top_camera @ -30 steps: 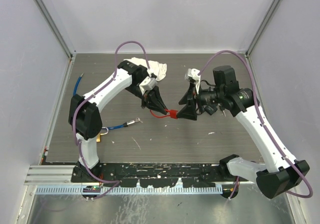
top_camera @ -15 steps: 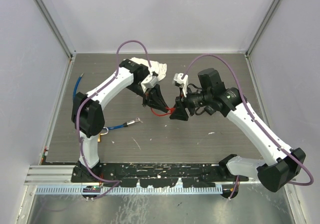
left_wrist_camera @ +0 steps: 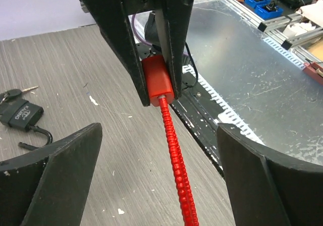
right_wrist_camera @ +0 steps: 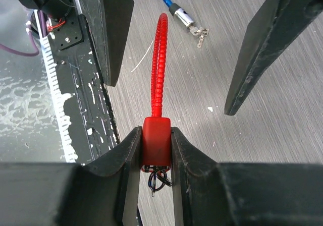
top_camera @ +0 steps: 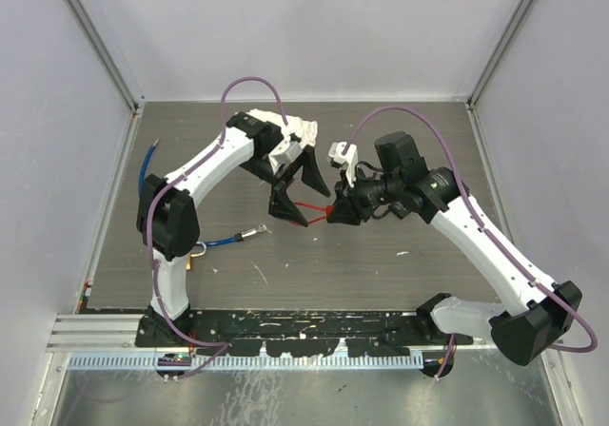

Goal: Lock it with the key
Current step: Adjust the lock.

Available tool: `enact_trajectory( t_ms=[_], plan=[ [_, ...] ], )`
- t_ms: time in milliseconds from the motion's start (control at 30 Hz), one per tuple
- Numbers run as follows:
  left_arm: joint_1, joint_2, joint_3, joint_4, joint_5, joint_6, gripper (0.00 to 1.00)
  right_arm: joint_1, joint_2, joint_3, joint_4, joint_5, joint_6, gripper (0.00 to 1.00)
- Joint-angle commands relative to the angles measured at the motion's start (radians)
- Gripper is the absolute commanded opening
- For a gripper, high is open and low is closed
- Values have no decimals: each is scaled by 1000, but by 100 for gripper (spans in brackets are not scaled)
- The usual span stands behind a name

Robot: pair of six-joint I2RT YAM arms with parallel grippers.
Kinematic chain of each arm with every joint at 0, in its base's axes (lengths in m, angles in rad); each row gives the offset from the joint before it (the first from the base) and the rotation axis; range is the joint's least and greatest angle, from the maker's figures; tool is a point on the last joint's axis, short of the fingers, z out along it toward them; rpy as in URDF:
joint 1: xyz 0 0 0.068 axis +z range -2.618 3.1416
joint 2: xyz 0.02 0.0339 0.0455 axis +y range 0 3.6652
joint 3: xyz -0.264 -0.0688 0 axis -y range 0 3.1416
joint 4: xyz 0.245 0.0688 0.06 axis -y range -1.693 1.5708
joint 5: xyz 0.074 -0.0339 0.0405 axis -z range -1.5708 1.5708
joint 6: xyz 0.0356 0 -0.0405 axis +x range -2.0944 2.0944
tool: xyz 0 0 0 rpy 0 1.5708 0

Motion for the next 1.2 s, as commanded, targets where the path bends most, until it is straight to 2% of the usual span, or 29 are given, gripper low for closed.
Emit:
enact_trajectory(
  t_ms=[0,167,267,433,533,667,767,867,900,1033,1067,1167],
  plan=[
    [8,-49,2,-172,170,-20,98,-19,-53,14,6,-52,-44,1],
    [26,-83,21,-173,172,-17,98,-66,-90,35,-125,-32,-240,1],
    [19,-107,73,-172,172,-1,98,-171,-127,28,-189,-70,-313,1],
    [-75,-74,330,-171,172,6,98,-310,-176,14,-254,-161,-392,1],
    [-133,-63,482,-169,172,57,98,-375,-196,33,-286,-126,-414,1],
    [-174,-96,581,-170,172,169,98,-445,-218,40,-272,-92,-380,1],
    [-172,-142,523,-121,163,266,98,-478,-199,51,-261,-105,-363,1],
    [-123,-122,441,-47,81,355,98,-491,-161,83,-261,-132,-347,1],
    [-101,-109,405,-51,58,443,98,-496,-149,91,-262,-139,-343,1],
    [8,-102,204,-173,95,1010,98,-524,-109,102,-261,-162,-332,1],
    [38,-123,143,-144,127,1066,98,-530,-103,102,-262,-171,-331,1],
    [73,-229,23,-37,172,1066,98,-543,-89,99,-252,-194,-321,1]
  ],
)
